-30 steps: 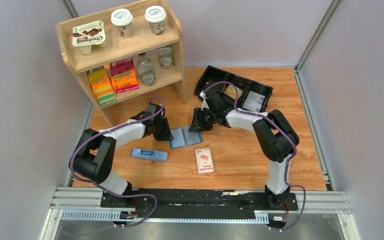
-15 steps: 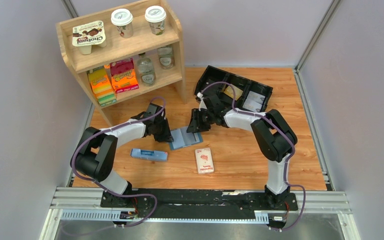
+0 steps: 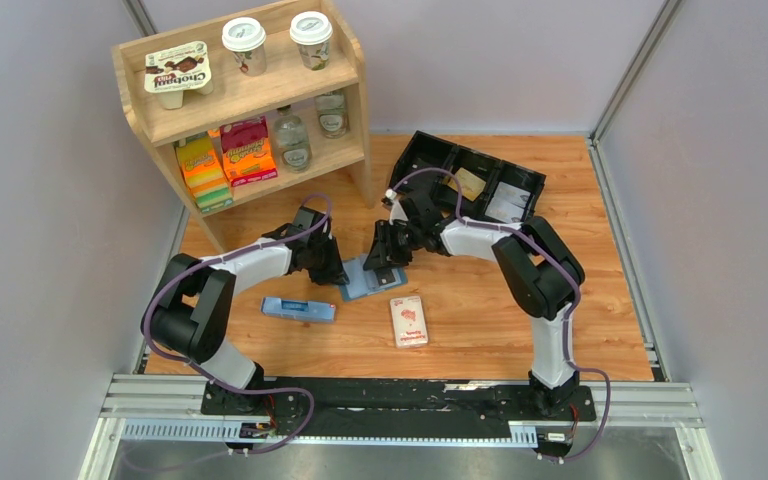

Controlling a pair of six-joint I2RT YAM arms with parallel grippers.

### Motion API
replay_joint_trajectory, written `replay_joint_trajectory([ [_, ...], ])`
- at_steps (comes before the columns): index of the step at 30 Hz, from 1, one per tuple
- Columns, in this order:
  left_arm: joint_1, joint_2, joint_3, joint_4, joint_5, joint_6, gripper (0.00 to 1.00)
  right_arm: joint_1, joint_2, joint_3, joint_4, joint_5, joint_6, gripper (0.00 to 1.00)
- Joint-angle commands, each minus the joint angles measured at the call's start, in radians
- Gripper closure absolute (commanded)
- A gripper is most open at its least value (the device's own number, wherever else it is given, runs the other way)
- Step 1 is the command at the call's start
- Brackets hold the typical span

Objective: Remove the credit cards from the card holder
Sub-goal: Remove the credit card from the card holder.

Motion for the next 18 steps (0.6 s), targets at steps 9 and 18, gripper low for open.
replay_joint_trajectory([
  [9,0.003,-0.045,-0.041,0.130,0.059,-0.036,0.78,0.017,0.058,0.040,0.160,-0.169,0.133,0.57],
  [18,0.003,-0.163,-0.085,0.159,0.018,-0.065,0.77,0.030,0.063,0.087,0.143,-0.167,0.139,0.57],
])
